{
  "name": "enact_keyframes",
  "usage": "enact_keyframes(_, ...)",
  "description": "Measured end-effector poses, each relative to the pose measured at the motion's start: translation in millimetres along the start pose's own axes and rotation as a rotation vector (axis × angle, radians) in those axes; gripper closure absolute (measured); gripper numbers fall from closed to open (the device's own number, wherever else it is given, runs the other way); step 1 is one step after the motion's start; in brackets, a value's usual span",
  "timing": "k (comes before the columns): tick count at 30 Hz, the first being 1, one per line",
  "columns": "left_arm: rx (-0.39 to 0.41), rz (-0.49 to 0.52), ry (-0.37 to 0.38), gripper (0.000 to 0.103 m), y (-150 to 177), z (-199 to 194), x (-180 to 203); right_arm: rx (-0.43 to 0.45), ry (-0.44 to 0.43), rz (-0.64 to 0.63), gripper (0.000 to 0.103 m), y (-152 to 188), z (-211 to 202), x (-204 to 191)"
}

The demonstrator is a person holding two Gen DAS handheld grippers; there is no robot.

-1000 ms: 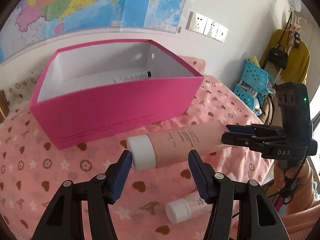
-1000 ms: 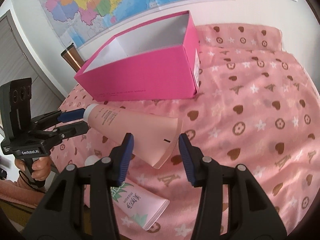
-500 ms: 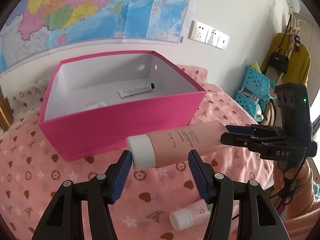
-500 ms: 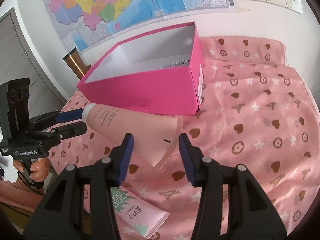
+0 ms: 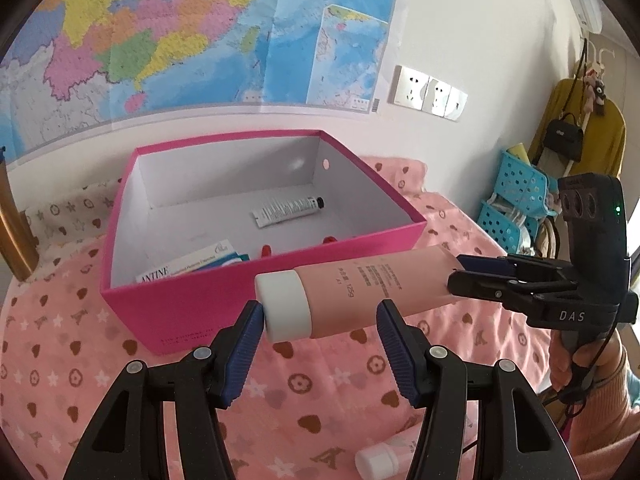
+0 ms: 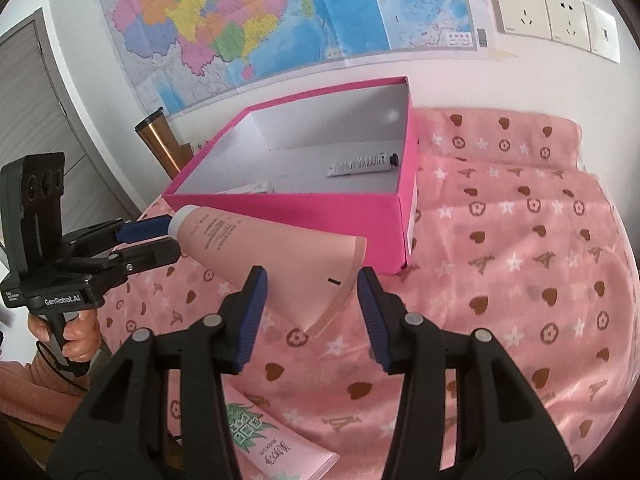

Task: Organize rigid objects
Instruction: 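Carry the pink tube with the left gripper over the magenta box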

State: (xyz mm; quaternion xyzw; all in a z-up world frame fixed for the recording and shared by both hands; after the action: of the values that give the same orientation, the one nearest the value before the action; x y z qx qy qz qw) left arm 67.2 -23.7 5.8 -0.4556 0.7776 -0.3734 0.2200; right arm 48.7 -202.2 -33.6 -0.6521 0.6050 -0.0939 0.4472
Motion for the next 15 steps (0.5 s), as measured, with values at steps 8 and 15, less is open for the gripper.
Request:
enact_keyframes(8,0.014,-0.005,-0.014,0.044,-6.2,-0.4,-4.8,0.016,-0.01,-0.013,0.053,-10.3,1.3,-4.2)
enact_keyframes(15,0.025,0.007,-0.026,0.044,-13.1,1.2,-6.5,0.031,-0.014,-0.016,0.053,-20.4,1.2,-3.8)
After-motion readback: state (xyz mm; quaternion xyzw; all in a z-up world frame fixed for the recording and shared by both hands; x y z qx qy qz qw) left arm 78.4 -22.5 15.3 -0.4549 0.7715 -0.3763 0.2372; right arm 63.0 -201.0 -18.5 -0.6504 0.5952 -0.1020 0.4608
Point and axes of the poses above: each gripper's, at about its wrist camera, not at the fingertips, and z roughly the way its jaws point, x to its right, y to its underside, the point moved 2 cm from there along z, roughly the way its jaws point, and after that the axes turned 13 degrees about z, right-handed, at the moved point
